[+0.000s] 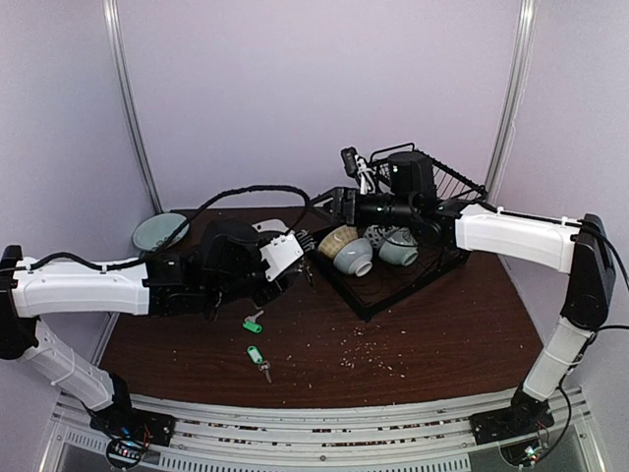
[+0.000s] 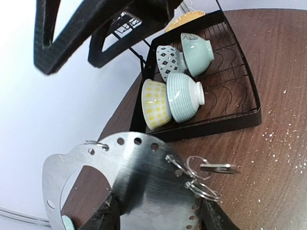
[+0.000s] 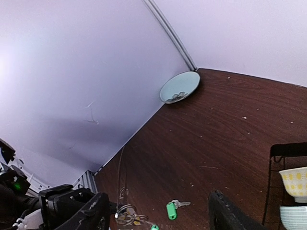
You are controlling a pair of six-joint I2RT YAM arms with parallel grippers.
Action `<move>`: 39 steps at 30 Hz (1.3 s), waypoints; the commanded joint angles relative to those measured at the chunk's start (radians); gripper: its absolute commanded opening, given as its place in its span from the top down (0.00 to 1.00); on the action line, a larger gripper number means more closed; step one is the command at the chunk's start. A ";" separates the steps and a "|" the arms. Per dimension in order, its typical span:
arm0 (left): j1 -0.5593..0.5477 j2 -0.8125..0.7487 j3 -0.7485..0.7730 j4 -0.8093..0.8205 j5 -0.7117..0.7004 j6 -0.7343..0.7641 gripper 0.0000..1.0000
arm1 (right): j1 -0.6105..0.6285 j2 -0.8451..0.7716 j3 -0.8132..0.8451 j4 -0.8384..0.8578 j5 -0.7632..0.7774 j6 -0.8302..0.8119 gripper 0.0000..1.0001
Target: Put the keys on the keyring
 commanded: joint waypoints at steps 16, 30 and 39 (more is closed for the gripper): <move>-0.023 -0.015 0.034 0.107 -0.120 0.069 0.64 | 0.089 0.041 -0.011 -0.036 -0.146 0.009 0.59; -0.032 -0.022 0.031 0.102 -0.095 0.067 0.64 | 0.100 0.051 0.006 -0.047 -0.126 0.002 0.98; -0.032 -0.086 0.102 -0.090 0.225 -0.128 0.15 | 0.095 -0.074 0.017 -0.198 -0.129 -0.228 1.00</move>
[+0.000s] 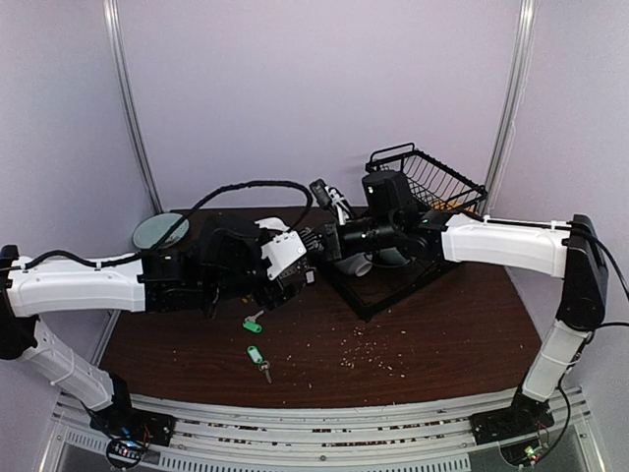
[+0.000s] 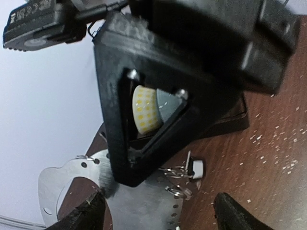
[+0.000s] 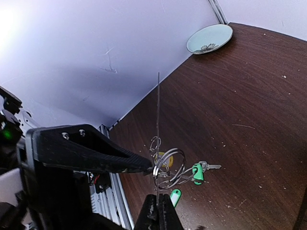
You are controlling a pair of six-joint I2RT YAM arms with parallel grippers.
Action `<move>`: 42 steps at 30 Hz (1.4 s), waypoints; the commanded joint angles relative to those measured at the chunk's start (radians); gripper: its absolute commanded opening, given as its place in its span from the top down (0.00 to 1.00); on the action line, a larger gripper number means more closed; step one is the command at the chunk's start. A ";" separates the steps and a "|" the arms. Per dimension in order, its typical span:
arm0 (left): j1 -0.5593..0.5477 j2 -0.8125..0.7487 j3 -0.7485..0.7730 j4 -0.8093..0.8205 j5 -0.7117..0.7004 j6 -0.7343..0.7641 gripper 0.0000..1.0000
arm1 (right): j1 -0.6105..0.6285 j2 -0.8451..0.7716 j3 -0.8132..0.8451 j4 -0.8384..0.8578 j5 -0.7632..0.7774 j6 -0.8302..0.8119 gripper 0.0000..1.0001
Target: Put the keys on the keyring
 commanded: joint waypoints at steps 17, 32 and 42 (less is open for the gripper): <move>0.030 -0.502 -0.044 -0.095 0.351 -0.377 0.02 | -0.035 -0.444 -0.089 -0.171 -0.263 -0.494 1.00; 0.030 -0.392 -0.126 0.149 0.600 -0.377 0.22 | -0.034 -0.469 -0.122 -0.043 -0.383 -0.444 1.00; 0.030 -0.344 -0.097 0.167 0.630 -0.373 0.49 | -0.033 -0.455 -0.119 -0.062 -0.367 -0.471 1.00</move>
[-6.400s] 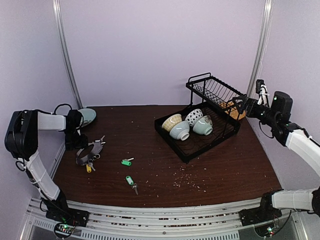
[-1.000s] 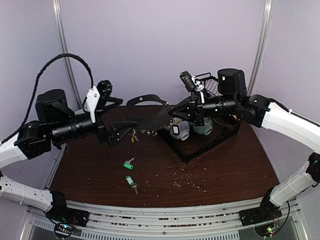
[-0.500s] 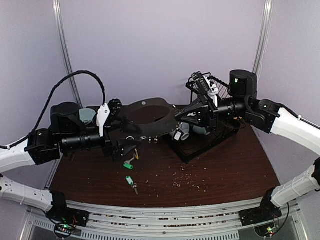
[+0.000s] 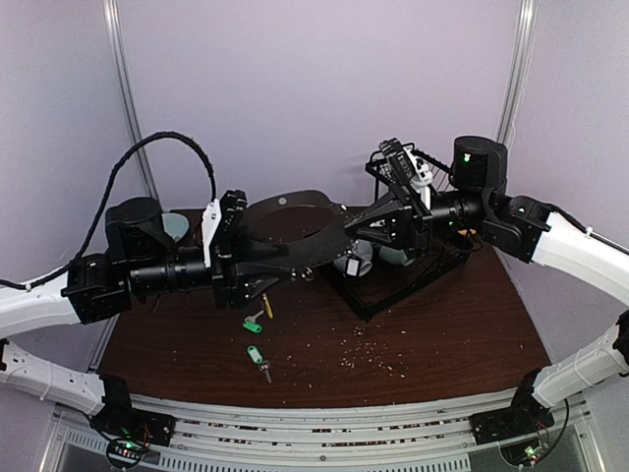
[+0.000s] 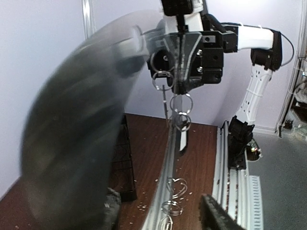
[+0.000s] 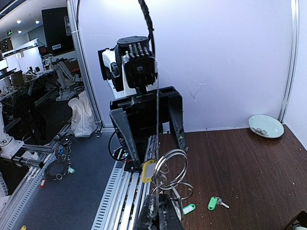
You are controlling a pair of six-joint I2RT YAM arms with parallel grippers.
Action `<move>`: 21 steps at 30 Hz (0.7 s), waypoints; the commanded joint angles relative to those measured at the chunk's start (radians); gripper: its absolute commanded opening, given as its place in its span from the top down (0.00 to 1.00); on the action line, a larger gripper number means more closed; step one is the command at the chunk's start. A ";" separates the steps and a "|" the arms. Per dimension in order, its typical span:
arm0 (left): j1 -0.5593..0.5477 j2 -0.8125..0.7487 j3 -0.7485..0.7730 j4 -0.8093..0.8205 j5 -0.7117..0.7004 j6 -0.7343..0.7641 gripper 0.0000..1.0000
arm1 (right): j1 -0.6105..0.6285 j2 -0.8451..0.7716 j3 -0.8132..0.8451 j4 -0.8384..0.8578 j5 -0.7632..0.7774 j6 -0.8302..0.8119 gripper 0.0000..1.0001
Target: Put the keys on the keyring
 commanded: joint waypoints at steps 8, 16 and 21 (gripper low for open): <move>0.002 0.011 0.007 0.064 0.082 0.006 0.80 | -0.001 -0.001 -0.001 0.000 0.010 -0.052 1.00; 0.002 0.005 0.024 0.033 0.057 0.011 0.94 | -0.001 0.008 0.004 -0.022 0.005 -0.062 1.00; 0.002 -0.023 -0.002 0.042 0.072 0.014 1.00 | -0.001 0.000 -0.001 -0.019 0.007 -0.061 1.00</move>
